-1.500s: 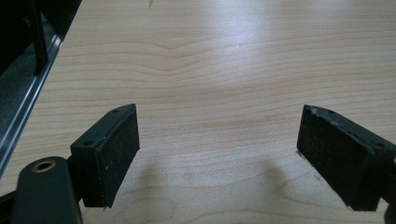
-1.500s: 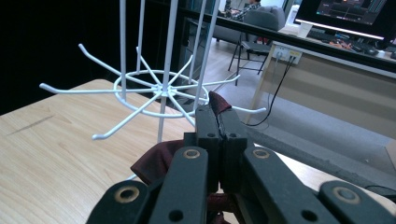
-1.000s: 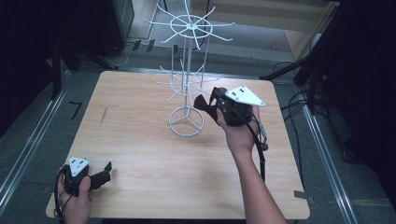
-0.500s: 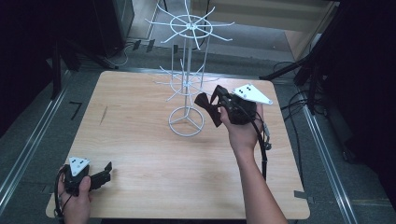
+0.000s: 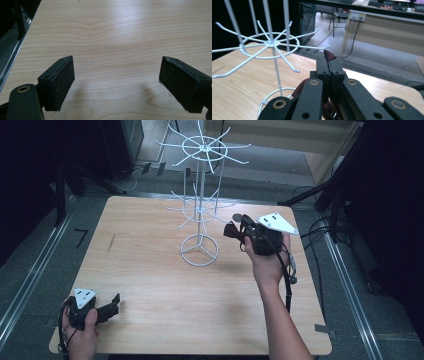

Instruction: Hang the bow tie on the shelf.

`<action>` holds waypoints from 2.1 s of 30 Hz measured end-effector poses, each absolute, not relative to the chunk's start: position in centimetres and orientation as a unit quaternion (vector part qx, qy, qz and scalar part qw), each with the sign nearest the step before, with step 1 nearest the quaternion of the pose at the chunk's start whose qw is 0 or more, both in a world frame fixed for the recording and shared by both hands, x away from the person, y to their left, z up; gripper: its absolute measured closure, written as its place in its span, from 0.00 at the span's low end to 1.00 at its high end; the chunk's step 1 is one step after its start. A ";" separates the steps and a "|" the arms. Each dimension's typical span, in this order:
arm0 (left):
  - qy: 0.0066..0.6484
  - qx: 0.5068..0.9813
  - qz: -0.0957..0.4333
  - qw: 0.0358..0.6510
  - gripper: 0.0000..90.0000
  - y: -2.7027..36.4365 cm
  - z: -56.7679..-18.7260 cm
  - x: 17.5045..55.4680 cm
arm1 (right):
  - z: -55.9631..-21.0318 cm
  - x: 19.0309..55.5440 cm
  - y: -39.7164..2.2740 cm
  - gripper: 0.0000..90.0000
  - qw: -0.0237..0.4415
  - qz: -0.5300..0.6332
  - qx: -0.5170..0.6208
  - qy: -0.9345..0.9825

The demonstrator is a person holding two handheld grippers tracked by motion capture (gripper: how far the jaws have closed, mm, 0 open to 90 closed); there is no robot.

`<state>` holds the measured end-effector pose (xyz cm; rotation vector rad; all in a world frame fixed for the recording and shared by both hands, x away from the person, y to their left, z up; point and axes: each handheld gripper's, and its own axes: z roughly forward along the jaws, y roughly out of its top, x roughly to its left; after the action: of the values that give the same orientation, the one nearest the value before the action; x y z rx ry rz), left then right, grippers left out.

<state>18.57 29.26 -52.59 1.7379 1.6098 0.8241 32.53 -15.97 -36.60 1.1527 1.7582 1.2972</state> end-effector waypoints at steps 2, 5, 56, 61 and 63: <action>0.610 0.658 0.312 0.311 0.15 29.2 -52.6 18.6 | -36.7 32.8 -15.9 1.00 0.330 0.490 0.447 0.672; 0.610 0.658 0.311 0.312 0.15 29.2 -52.6 18.6 | -36.9 33.3 -15.6 1.00 0.329 0.484 0.454 0.672; 0.612 0.659 0.308 0.310 0.15 29.2 -52.6 18.7 | -42.2 33.0 -8.0 1.00 0.300 0.446 0.400 0.742; 0.612 0.660 0.308 0.309 0.15 29.3 -52.6 18.7 | -43.7 33.7 -8.3 1.00 0.284 0.438 0.415 0.746; 0.612 0.660 0.307 0.309 0.15 29.3 -52.6 18.7 | -44.4 33.9 -8.4 1.00 0.277 0.430 0.422 0.749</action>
<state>18.66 29.27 -52.59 1.7443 1.6163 0.8115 33.92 -8.37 -44.36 1.1323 2.0102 1.1535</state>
